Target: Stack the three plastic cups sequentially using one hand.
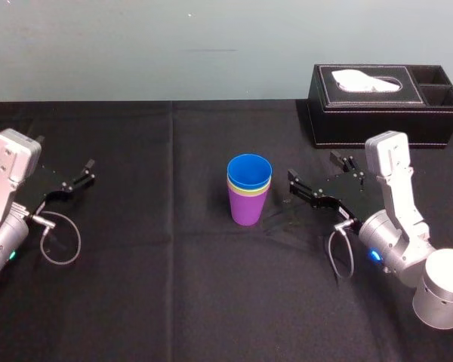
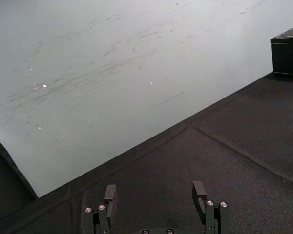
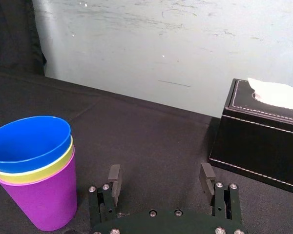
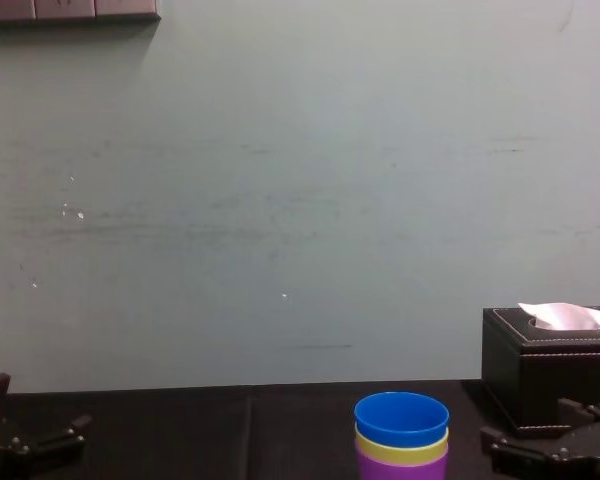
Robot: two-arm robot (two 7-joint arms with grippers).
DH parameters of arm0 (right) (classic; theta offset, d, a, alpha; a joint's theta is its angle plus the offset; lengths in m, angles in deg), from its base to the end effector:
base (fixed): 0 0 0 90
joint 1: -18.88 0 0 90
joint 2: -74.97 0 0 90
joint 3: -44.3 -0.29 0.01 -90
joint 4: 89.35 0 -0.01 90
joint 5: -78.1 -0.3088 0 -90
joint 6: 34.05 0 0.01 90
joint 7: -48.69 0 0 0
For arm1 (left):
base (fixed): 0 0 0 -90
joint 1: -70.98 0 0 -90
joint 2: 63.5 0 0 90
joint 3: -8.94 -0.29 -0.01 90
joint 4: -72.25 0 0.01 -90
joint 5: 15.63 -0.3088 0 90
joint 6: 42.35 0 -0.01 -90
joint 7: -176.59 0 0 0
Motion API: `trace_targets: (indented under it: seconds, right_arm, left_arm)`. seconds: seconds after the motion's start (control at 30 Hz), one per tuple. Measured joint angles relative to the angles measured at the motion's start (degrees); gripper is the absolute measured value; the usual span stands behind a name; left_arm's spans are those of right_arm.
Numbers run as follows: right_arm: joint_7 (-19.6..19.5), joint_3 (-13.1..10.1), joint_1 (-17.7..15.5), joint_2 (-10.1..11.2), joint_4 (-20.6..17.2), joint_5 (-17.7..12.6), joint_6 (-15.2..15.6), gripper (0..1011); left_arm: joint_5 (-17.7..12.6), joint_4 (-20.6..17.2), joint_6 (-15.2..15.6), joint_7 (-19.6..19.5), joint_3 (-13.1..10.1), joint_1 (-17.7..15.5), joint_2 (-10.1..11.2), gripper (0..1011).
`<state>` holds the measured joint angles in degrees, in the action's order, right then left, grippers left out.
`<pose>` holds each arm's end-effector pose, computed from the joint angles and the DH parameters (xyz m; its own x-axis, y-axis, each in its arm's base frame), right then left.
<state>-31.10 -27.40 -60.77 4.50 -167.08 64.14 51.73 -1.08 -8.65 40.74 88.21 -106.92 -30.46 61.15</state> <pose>0.3666 -0.0282 -0.3185 0.4040 -0.9064 0.1232 0.9144 0.3964 -0.0818 0.3581 0.0827 -0.3022 0.2922 0.8803 0.3738 -0.9553 0.2873 0.0701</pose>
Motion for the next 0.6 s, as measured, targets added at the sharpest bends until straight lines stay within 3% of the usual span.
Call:
trace_targets:
  seconds: [0.6]
  right_arm:
    - [-0.05,0.0,0.0,0.0,0.0,0.0,0.0,1003]
  left_arm:
    - [0.0,0.0,0.0,0.0,0.0,0.0,0.0,1012]
